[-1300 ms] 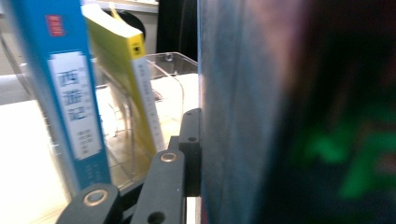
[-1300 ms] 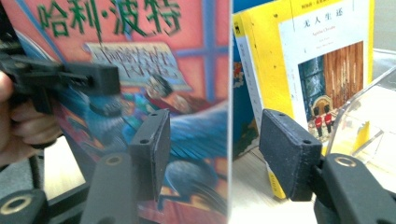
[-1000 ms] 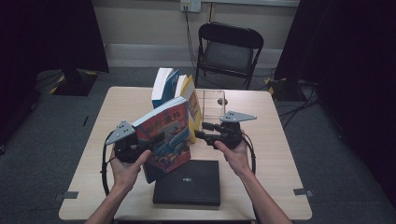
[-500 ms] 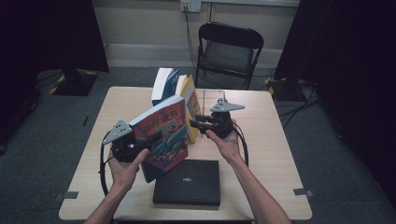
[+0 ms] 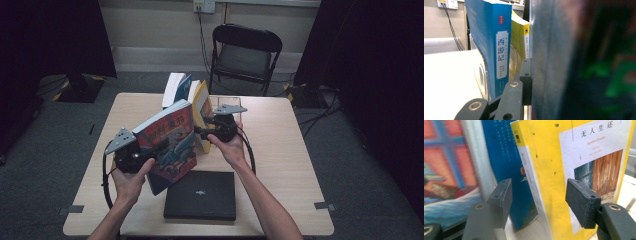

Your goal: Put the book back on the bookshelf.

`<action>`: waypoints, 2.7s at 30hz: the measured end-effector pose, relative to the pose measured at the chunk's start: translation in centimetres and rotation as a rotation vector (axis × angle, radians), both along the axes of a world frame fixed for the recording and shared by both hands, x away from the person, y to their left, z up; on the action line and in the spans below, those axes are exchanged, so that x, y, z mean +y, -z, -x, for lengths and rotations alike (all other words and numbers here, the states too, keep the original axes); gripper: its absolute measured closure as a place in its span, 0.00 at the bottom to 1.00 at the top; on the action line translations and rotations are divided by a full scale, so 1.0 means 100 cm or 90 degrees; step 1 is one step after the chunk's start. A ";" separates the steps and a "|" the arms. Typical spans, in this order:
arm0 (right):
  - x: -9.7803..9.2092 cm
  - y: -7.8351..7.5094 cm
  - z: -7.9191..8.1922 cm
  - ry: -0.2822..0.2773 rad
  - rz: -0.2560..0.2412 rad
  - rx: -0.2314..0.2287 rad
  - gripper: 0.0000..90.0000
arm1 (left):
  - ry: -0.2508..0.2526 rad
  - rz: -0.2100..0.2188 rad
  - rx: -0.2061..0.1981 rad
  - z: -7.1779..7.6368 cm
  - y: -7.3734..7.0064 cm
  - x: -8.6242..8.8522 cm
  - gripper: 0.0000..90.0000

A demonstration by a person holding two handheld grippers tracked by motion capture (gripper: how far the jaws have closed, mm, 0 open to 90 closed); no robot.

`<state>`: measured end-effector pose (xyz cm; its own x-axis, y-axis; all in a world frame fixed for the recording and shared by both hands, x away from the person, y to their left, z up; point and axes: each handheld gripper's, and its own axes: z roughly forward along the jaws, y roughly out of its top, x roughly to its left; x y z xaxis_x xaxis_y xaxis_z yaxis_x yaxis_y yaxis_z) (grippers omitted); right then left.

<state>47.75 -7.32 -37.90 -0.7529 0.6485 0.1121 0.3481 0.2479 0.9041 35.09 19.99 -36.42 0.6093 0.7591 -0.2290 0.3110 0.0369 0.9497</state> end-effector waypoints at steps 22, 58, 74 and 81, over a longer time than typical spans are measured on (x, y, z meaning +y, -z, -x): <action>0.016 -0.002 -0.015 0.027 -0.011 -0.004 0.52 | -0.005 -0.001 0.005 -0.002 0.002 -0.001 0.83; -0.041 -0.001 0.012 0.079 -0.064 -0.021 0.81 | -0.035 -0.012 0.008 -0.015 0.001 -0.027 0.83; -0.037 -0.001 0.012 0.080 -0.066 -0.022 0.81 | -0.059 -0.026 0.001 -0.037 -0.006 -0.057 0.83; -0.041 0.000 0.012 0.085 -0.070 -0.020 0.81 | -0.069 -0.037 -0.005 -0.047 -0.007 -0.067 0.83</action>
<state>46.55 -11.39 -37.85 -0.6655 0.7280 0.1648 0.3421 0.1012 0.9342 39.79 13.33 -35.67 0.5246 0.8324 -0.1785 0.3011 0.0146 0.9535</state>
